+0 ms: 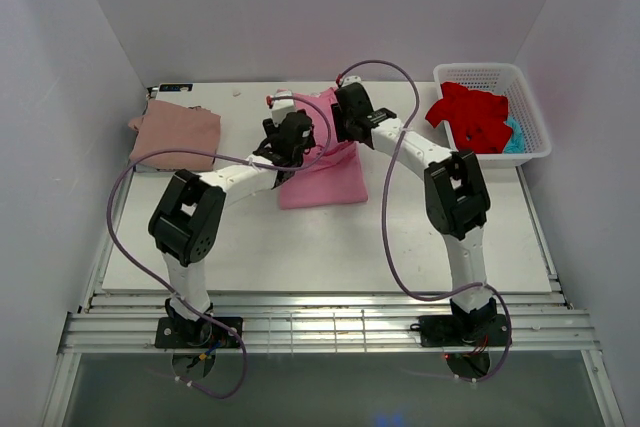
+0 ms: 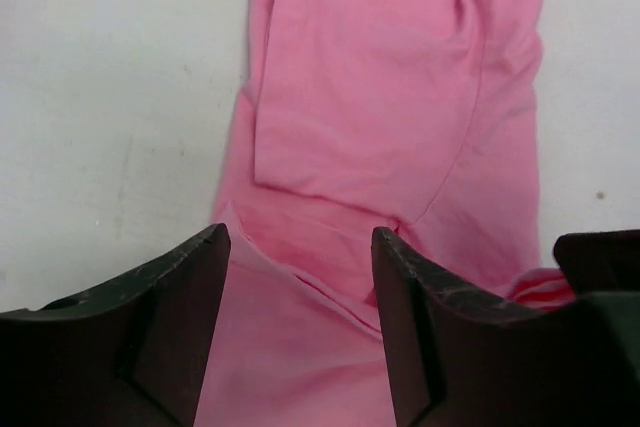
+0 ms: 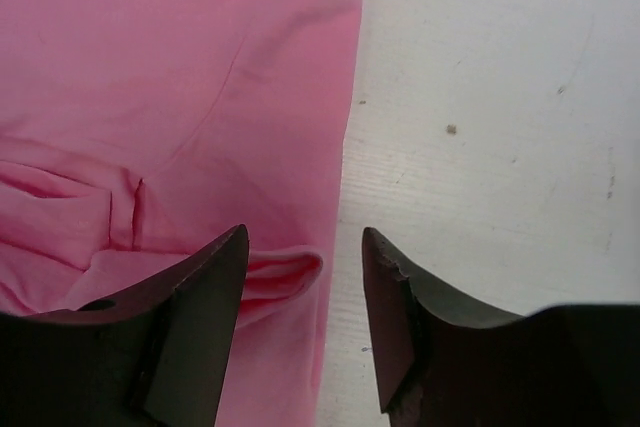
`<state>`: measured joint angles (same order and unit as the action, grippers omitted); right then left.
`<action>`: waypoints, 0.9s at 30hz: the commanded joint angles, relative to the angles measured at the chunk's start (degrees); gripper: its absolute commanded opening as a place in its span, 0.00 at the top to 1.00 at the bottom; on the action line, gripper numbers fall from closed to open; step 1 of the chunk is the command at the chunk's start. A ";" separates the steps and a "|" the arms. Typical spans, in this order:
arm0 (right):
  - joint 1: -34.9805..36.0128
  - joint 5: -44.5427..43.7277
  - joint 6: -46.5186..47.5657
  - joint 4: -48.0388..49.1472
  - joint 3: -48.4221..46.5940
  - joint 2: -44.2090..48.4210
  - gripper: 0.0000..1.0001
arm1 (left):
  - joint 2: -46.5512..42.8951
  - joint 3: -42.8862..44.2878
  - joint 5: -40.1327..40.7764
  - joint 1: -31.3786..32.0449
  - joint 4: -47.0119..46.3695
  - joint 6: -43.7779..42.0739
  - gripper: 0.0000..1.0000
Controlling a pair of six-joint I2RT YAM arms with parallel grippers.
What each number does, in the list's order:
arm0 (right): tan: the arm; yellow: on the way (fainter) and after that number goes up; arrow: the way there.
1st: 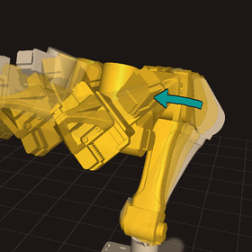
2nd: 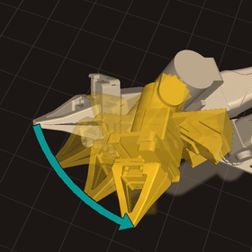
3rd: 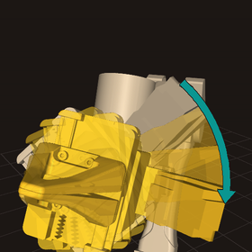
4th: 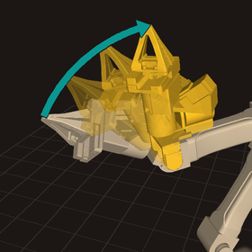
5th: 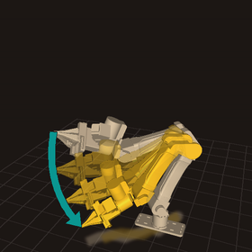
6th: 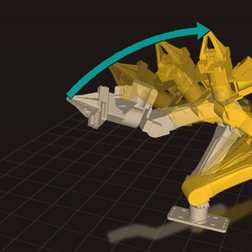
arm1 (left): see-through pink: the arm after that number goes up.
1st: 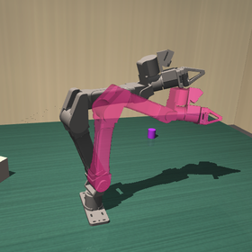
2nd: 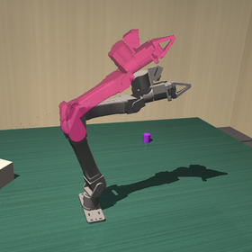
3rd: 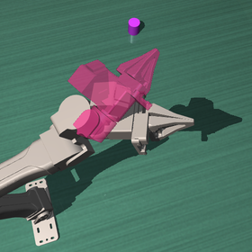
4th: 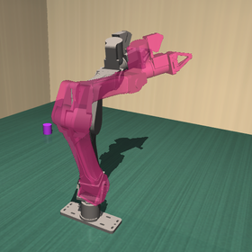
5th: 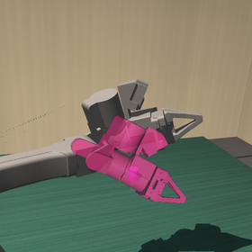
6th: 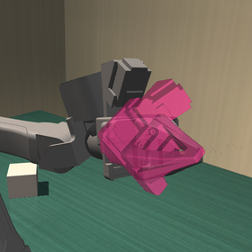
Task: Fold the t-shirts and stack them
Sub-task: Fold the folded rectangular tshirt in 1/3 of the way
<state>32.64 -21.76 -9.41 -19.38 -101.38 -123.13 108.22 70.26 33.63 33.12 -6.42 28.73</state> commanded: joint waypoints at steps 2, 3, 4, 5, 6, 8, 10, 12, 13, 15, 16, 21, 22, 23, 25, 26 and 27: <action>-0.48 -2.15 4.48 2.15 -1.99 8.23 0.42 | -4.77 5.94 4.95 -0.25 0.17 -4.12 0.29; -0.48 -1.89 4.31 3.28 1.42 9.65 0.39 | -6.87 5.25 5.13 -0.25 0.35 -4.12 0.29; -0.39 -0.75 3.96 3.90 3.54 12.80 0.39 | -8.02 4.37 4.52 -0.25 0.61 -3.08 0.29; -0.39 0.22 2.66 4.60 5.74 14.39 0.38 | -9.33 2.97 3.65 -0.17 0.70 -1.85 0.29; -0.39 1.36 2.03 5.48 8.11 15.72 0.38 | -11.78 -0.61 2.59 -0.17 0.62 -0.53 0.31; -0.30 5.48 0.80 7.50 14.44 19.06 0.46 | -13.82 -4.50 -0.75 0.71 0.09 3.16 0.41; -0.21 9.86 -1.31 9.17 19.35 20.82 0.61 | -14.88 -9.49 -3.46 1.68 -1.13 5.53 0.79; -0.12 12.60 -3.06 10.32 21.66 21.00 0.91 | -14.19 -11.71 -5.41 3.00 -1.23 7.30 1.00; -0.04 15.32 -3.51 11.19 22.97 20.57 0.92 | -12.88 -13.20 -6.55 3.35 -1.32 8.09 1.00; -0.12 18.58 -3.86 11.73 23.51 19.60 0.92 | -11.73 -14.62 -9.45 4.75 -1.76 10.20 1.00; -0.04 21.64 -4.12 11.90 23.51 18.38 0.92 | -10.68 -15.23 -9.98 5.37 -2.63 10.81 1.00; -0.12 29.40 -4.65 11.73 20.62 13.28 0.92 | -6.98 -16.12 -10.43 10.02 -5.27 11.17 1.00; -0.12 30.19 -4.74 11.82 20.35 12.05 0.92 | -6.37 -15.94 -10.25 10.47 -5.36 11.26 1.00; -0.12 30.54 -4.91 11.90 20.09 11.60 0.92 | -5.58 -15.59 -10.07 10.99 -5.54 11.43 1.00; -0.12 31.25 -5.00 12.69 19.65 10.55 0.92 | -4.87 -15.59 -9.81 11.35 -5.89 11.44 1.00; -0.04 31.42 -5.09 12.78 19.38 10.11 0.92 | -4.17 -15.68 -9.72 11.44 -5.89 11.52 1.00; -0.12 31.86 -5.09 12.87 18.69 9.41 0.92 | -3.81 -15.77 -9.55 11.44 -6.06 11.52 1.00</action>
<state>32.42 6.37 -13.65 -9.76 -78.91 -113.32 104.51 53.34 23.90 44.77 -9.82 39.27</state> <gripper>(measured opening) 0.078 0.022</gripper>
